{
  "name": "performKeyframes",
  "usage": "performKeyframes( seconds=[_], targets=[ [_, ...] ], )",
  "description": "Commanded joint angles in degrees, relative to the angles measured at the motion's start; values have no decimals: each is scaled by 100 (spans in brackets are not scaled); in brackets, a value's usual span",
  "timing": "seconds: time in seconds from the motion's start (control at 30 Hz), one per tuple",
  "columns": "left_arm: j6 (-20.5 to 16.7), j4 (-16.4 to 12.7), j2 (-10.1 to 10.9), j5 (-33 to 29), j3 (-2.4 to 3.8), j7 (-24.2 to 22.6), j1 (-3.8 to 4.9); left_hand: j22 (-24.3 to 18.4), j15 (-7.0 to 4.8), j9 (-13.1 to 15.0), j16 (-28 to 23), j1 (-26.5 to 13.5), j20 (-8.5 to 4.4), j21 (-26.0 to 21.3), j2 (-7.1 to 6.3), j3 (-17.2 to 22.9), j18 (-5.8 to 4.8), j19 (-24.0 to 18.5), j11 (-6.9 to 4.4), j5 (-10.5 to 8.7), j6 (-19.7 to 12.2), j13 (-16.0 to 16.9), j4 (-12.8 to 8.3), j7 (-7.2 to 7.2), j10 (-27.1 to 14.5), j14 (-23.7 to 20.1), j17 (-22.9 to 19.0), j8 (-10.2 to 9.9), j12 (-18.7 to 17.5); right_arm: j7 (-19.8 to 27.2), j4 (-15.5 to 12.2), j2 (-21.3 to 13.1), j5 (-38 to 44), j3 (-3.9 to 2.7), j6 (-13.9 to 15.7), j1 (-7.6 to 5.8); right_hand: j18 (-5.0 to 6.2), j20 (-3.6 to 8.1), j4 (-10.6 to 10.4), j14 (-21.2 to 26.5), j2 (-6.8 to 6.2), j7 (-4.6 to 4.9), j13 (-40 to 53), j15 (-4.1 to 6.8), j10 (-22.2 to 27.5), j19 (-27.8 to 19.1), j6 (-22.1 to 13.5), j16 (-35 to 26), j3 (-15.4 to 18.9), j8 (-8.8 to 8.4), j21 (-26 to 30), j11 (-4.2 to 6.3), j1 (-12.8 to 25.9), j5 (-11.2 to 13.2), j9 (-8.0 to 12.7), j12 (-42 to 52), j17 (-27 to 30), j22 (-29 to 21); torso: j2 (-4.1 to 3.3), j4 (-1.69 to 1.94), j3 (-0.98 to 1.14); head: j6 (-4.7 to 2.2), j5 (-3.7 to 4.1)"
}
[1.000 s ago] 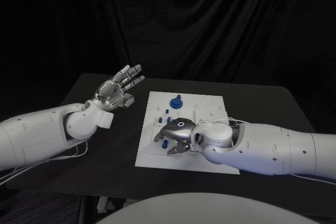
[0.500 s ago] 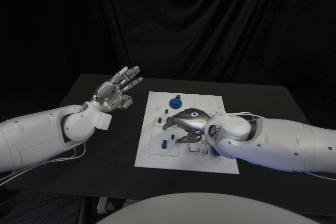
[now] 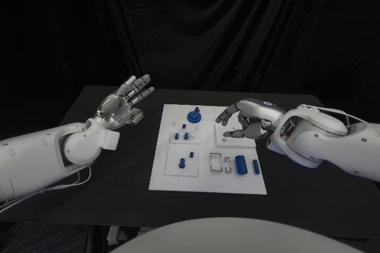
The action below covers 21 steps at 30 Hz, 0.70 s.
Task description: Assemble the parts on the task board
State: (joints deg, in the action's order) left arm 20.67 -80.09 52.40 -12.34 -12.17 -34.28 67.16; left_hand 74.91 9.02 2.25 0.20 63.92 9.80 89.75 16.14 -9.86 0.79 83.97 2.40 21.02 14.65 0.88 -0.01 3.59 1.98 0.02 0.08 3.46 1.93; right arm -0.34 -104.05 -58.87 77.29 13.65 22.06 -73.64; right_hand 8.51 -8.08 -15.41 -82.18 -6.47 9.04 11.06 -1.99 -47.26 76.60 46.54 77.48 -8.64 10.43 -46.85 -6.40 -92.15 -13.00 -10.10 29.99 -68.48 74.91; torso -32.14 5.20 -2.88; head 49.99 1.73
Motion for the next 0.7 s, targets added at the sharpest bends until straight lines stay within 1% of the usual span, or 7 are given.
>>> performKeyframes(
  seconds=[0.03,0.2,0.3,0.43,0.53,0.57,0.7],
  targets=[
    [-153,-29,-11,81,6,-479,-4,1509,-56,4,-20,-43,-79,25,-79,-74,-79,603,-3,-38,32,7,0,-34,20,-2,-8,30,34,-244,-64,-201,-411,24,-44,-32,-96,99,-16,10,-3,6,79,85,-205,-9,141,-22,-49,72,-16,81,32,15,2,212,44,525,-9,6,2,1,90],
    [-441,-42,-7,196,6,-617,-4,1509,-445,13,-20,-84,-417,25,-146,-168,-79,603,61,-39,110,16,-5,55,61,-2,-8,65,72,-597,-76,-549,-287,52,-141,-33,-95,188,-51,25,-38,-36,298,187,-468,-40,276,-65,-78,112,5,204,75,56,41,667,94,517,-7,5,0,1,127],
    [-569,-71,22,275,6,-650,-5,1509,-553,3,-20,-121,-556,25,-195,-233,-79,603,-50,-47,79,2,1,-72,36,-2,-8,54,45,-876,-79,-686,-180,59,-275,-21,-93,233,-75,29,-57,-70,492,236,-520,-48,264,-90,-62,86,29,265,160,102,80,980,122,510,-9,-9,-9,1,143],
    [-584,-87,34,331,6,-652,-5,1509,-574,-9,-20,-133,-539,25,-188,-259,-79,603,-101,-50,33,-13,6,-135,-2,-2,-8,35,10,-1347,-75,-748,148,63,-569,16,-90,280,-86,29,-63,-115,906,297,-510,-56,247,-121,59,62,86,346,485,354,123,1565,151,496,-10,-6,-10,1,204],
    [-547,-89,26,347,6,-656,-5,1509,-554,-12,-20,-118,-518,25,-145,-254,-79,603,-105,-19,34,-13,2,-127,-7,-2,-8,31,10,-1691,-70,-728,365,65,-705,67,-83,357,-94,4,53,-230,1753,377,-783,-32,577,-137,281,274,118,466,1190,398,15,2755,154,491,-11,-12,-2,1,232],
    [-540,-90,23,350,6,-656,-5,1509,-550,-12,-20,-109,-512,25,-130,-249,-79,603,-100,-11,37,-13,-3,-118,-8,-2,-8,31,10,-1796,-70,-720,412,65,-757,87,-97,383,-98,-34,108,-302,3796,408,-1986,13,838,-110,356,491,59,476,1472,372,-107,4065,108,506,-11,-13,-2,1,239],
    [-520,-91,21,358,6,-646,-5,1509,-524,-11,-20,-79,-496,25,-90,-239,-79,603,-81,28,51,-9,-21,-89,-1,-2,-8,32,20,-2246,-74,-683,590,65,-1006,186,-159,491,-119,-192,238,-453,5695,514,-2857,214,987,48,420,1033,-326,612,2118,298,-543,5151,-153,603,-6,-14,-9,1,260]
  ],
)
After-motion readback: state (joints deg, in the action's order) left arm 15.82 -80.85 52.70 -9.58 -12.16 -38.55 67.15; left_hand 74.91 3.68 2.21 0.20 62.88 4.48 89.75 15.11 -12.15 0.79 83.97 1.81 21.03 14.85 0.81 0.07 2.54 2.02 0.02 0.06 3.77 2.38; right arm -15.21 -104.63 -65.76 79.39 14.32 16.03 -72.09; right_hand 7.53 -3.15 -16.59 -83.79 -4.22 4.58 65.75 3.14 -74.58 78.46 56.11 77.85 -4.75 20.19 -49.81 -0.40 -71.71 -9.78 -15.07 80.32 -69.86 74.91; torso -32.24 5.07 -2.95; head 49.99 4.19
